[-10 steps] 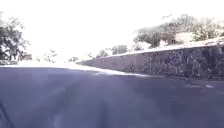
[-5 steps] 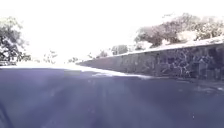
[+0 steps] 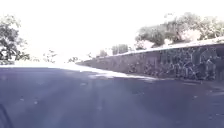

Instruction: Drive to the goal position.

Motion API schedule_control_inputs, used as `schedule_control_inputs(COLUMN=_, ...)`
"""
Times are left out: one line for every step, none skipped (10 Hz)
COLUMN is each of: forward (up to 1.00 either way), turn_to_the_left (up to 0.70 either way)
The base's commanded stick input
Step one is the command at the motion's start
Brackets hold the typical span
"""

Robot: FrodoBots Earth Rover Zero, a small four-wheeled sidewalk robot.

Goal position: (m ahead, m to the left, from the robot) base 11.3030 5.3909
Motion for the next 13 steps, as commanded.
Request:
schedule_control_inputs(forward=0.70, turn_to_the_left=0.00)
schedule_control_inputs(forward=0.70, turn_to_the_left=0.00)
schedule_control_inputs(forward=0.70, turn_to_the_left=0.00)
schedule_control_inputs(forward=0.70, turn_to_the_left=0.00)
schedule_control_inputs(forward=0.70, turn_to_the_left=0.00)
schedule_control_inputs(forward=0.70, turn_to_the_left=0.00)
schedule_control_inputs(forward=0.70, turn_to_the_left=0.18)
schedule_control_inputs(forward=0.70, turn_to_the_left=0.07)
schedule_control_inputs(forward=0.70, turn_to_the_left=0.00)
schedule_control_inputs(forward=0.70, turn_to_the_left=0.00)
schedule_control_inputs(forward=0.70, turn_to_the_left=0.00)
schedule_control_inputs(forward=0.70, turn_to_the_left=0.00)
schedule_control_inputs(forward=0.70, turn_to_the_left=0.00)
